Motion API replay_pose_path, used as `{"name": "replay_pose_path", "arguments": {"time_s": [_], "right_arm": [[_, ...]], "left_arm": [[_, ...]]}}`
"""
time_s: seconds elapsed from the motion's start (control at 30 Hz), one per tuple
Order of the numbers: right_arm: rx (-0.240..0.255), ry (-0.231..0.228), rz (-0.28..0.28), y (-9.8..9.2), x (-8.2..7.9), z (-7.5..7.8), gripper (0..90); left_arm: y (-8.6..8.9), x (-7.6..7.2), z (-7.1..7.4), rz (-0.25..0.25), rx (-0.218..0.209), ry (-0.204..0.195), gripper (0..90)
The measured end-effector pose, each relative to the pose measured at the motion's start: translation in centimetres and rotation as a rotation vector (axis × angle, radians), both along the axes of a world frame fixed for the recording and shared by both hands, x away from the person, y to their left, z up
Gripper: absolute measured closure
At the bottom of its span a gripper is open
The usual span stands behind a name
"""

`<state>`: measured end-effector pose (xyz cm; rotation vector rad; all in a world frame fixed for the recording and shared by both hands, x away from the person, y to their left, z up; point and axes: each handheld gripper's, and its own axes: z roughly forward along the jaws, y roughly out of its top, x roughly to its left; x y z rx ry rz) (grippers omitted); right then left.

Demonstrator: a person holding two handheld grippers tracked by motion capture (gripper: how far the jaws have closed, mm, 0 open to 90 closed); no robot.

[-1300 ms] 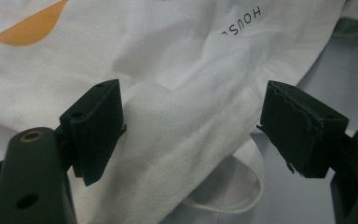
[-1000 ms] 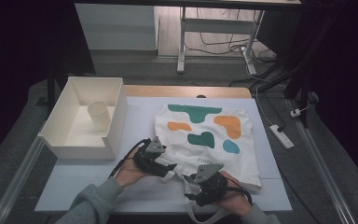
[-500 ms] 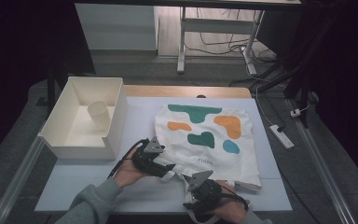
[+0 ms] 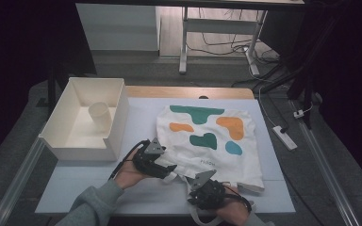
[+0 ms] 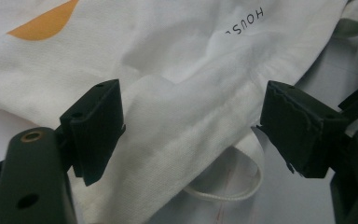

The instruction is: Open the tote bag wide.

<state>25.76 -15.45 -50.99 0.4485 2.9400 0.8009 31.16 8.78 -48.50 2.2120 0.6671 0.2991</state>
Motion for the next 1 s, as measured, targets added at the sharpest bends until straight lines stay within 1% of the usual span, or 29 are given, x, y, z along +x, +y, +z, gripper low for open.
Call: {"name": "replay_pose_path", "arguments": {"time_s": [0.07, 0.17, 0.2, 0.3, 0.37, 0.4, 0.43, 0.47, 0.5, 0.57, 0.63, 0.7, 0.77, 0.8, 0.9, 1.0], "right_arm": [[0.005, 0.009, -0.004, 0.0, 0.1, 0.0, 77.8], [0.006, 0.013, 0.006, 0.0, 0.1, 0.0, 82.8], [0.006, 0.011, 0.017, 0.0, 0.1, 0.0, 84.1], [0.0, 0.011, 0.033, 0.1, 0.1, 0.1, 85.5], [-0.006, 0.002, 0.043, 0.2, 0.2, 0.2, 85.9], [-0.008, -0.012, 0.051, 0.1, 0.2, 0.3, 86.1], [0.001, -0.016, 0.06, 0.0, 0.3, 0.5, 86.3], [0.022, -0.009, 0.064, -0.1, 0.3, 0.8, 86.4], [0.045, -0.015, 0.068, -0.2, 0.3, 1.2, 86.5], [0.081, -0.041, 0.073, -0.5, 0.3, 2.1, 86.6], [0.099, -0.077, 0.077, -0.8, 0.4, 2.9, 86.6], [0.129, -0.101, 0.08, -1.0, 0.7, 3.7, 86.6], [0.146, -0.123, 0.075, -1.3, 0.9, 4.4, 86.5], [0.151, -0.142, 0.072, -1.4, 1.1, 4.8, 86.5], [0.173, -0.184, 0.049, -1.9, 2.2, 5.9, 86.5], [0.202, -0.202, 0.011, -2.4, 3.9, 6.7, 86.4]], "left_arm": [[0.0, 0.0, 0.0, 0.001, 0.001, -0.001, 21.4], [0.1, -0.1, 0.1, 0.002, 0.001, -0.002, 21.4], [0.1, -0.1, 0.1, 0.002, 0.001, -0.003, 21.4], [0.2, 0.0, 0.1, 0.004, -0.002, -0.004, 21.5], [0.2, 0.0, 0.1, 0.007, -0.001, -0.006, 21.6], [0.2, 0.0, 0.1, 0.006, -0.001, -0.008, 21.6], [0.2, 0.0, 0.1, 0.009, -0.004, -0.007, 21.6], [0.2, 0.0, 0.1, 0.01, -0.005, -0.007, 21.6], [0.3, 0.1, 0.1, 0.01, -0.006, -0.006, 21.6], [0.3, 0.1, 0.0, 0.011, -0.004, -0.005, 21.7], [0.1, 0.1, -0.1, 0.011, 0.0, -0.007, 21.7], [0.0, 0.1, 0.0, 0.006, 0.003, -0.006, 21.8], [0.0, 0.1, 0.0, 0.007, 0.001, -0.007, 21.9], [0.1, 0.1, 0.0, 0.005, 0.003, -0.008, 22.0], [0.1, 0.2, 0.0, 0.011, -0.005, -0.005, 22.1], [0.1, 0.2, 0.0, 0.011, -0.005, -0.003, 22.1]]}}
